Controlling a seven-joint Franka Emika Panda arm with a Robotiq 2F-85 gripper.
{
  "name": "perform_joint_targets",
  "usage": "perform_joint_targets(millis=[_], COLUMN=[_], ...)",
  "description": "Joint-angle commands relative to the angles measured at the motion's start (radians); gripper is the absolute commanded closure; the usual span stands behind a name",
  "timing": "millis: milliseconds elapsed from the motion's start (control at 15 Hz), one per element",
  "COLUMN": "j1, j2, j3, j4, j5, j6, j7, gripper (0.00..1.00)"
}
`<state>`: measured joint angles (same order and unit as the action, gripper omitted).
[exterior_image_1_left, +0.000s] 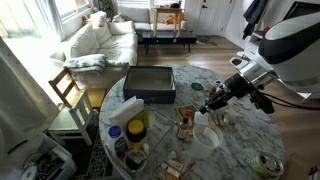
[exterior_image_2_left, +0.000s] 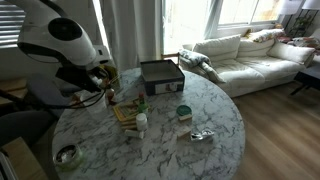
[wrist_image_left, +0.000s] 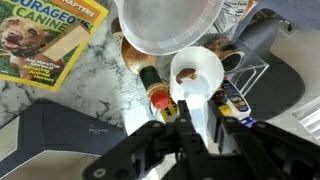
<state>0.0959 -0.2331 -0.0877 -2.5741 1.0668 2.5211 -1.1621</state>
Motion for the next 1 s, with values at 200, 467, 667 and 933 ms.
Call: perform_joint_targets(millis=[200,467,667,933], j1=[-0.018,-0.079,-0.132,-0.173], j2=[-0.035,-0.066,-0.064,-0.052], j3=[-0.027,-0.045,-0.054,-0.046], j4=[-0.023,-0.072,-0.107,-0.137], j5=[0.257,0.389,0.373,0.425], j6=[-0.073,-0.222,-0.349,-0.392], j7=[-0.301,-0.559,-0.658,-0.834], gripper=[0.94,0.94,0.94,0.94])
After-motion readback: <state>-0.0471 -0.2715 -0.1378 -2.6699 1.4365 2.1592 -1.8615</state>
